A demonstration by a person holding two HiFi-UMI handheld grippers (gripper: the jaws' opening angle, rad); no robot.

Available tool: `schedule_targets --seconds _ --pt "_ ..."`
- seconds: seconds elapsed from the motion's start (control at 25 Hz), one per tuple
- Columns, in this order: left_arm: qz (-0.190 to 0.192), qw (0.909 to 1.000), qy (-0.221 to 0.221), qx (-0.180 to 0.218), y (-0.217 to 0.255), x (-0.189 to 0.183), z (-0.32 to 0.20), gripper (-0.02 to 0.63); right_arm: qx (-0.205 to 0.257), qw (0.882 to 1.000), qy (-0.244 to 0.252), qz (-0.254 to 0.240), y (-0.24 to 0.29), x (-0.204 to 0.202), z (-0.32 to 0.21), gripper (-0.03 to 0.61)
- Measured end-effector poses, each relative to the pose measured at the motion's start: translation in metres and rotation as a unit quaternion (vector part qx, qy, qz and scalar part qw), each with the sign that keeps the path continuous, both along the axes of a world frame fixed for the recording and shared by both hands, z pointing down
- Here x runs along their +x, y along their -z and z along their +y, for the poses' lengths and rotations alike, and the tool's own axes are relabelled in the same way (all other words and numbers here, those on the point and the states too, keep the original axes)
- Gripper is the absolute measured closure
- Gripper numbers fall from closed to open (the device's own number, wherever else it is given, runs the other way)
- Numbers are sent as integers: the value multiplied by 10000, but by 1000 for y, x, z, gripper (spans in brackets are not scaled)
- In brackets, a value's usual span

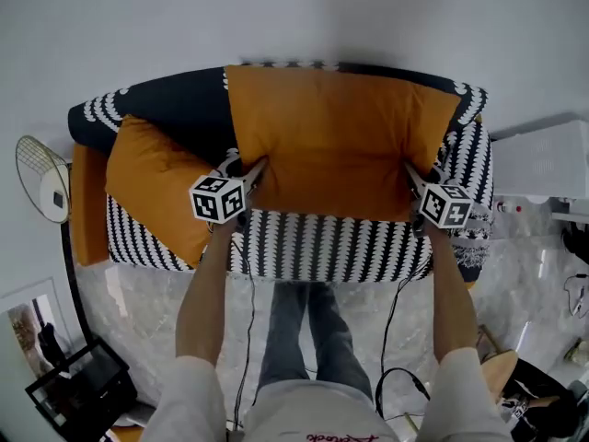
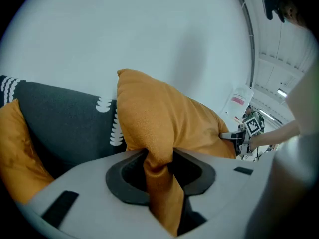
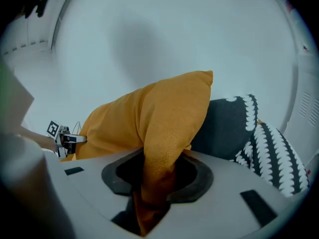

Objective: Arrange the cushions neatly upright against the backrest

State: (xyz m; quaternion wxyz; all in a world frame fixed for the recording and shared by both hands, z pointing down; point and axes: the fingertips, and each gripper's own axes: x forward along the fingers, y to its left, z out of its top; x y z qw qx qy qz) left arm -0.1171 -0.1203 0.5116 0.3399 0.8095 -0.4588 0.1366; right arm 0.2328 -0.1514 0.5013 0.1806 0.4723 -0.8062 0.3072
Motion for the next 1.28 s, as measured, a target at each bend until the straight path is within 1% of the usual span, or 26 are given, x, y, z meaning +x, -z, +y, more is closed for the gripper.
schedule_targets --seconds 0.12,0.2,0.4,0.56,0.68,0.76,0.84,0.92,1.08,1.28 --pt "37 9999 123 93 1 -9 -20 471 119 9999 92 35 6 -10 -27 423" --pt "52 9998 182 45 -6 -12 -26 468 95 9998 134 66 1 -14 -37 422" --pt "88 9997 196 -135 -34 -12 -37 460 -81 9998 123 138 -29 -13 -52 414" --pt "29 9996 143 -221 -61 -11 -41 440 -250 9994 99 195 -62 -9 -54 377" --pt "-164 9994 61 -290 -85 -14 -45 415 -300 9985 133 447 -88 -9 -59 354" --pt "-422 9983 17 -400 -104 -16 -46 389 -343 9971 178 655 -105 -9 -62 340" --pt "-737 9954 -42 -615 -124 -17 -45 357 -410 9951 208 878 -120 -4 -64 313" --pt "-916 9930 -52 -747 -139 -14 -44 346 -456 9936 194 1018 -132 2 -63 294" --pt "-923 9930 108 -723 -152 -18 -47 317 -393 9943 88 989 -143 5 -63 271" --pt "-952 9923 156 -771 -154 -24 -40 290 -276 9942 -80 1038 -141 15 -57 229"
